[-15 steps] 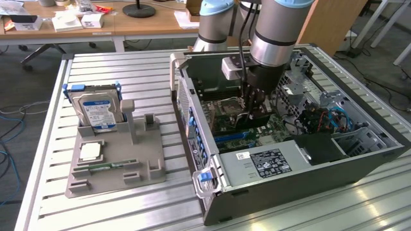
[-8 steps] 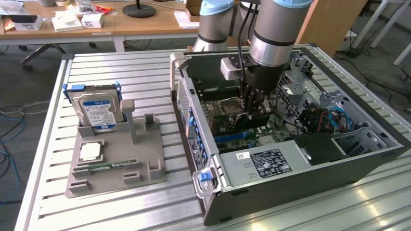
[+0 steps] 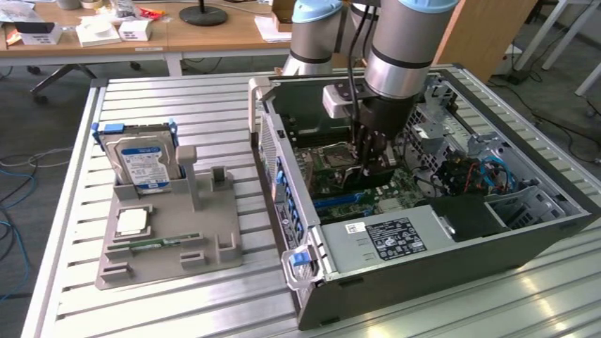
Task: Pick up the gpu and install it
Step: 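Insert the gpu into the slot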
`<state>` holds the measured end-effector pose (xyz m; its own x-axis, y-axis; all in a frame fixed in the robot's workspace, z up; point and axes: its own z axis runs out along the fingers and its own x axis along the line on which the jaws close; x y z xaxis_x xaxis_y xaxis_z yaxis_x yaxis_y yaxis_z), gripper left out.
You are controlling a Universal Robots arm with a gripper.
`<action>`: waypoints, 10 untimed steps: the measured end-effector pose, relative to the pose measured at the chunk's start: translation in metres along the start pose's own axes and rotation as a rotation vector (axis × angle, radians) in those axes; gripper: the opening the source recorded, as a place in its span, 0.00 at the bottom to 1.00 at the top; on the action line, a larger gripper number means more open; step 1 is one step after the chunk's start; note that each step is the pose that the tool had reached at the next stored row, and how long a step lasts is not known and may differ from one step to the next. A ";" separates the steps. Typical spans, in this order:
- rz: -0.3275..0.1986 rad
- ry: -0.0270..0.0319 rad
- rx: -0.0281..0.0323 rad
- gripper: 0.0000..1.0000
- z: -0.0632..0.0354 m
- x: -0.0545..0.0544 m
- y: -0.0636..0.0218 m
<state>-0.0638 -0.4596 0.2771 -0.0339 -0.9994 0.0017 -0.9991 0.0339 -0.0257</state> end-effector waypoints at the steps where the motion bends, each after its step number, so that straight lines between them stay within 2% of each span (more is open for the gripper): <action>1: 0.000 -0.0001 0.0001 0.26 0.0001 0.000 0.0001; 10: 0.000 0.0001 0.0000 0.26 0.0000 0.001 0.0049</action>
<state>-0.0687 -0.4601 0.2769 -0.0338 -0.9994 0.0019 -0.9991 0.0338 -0.0257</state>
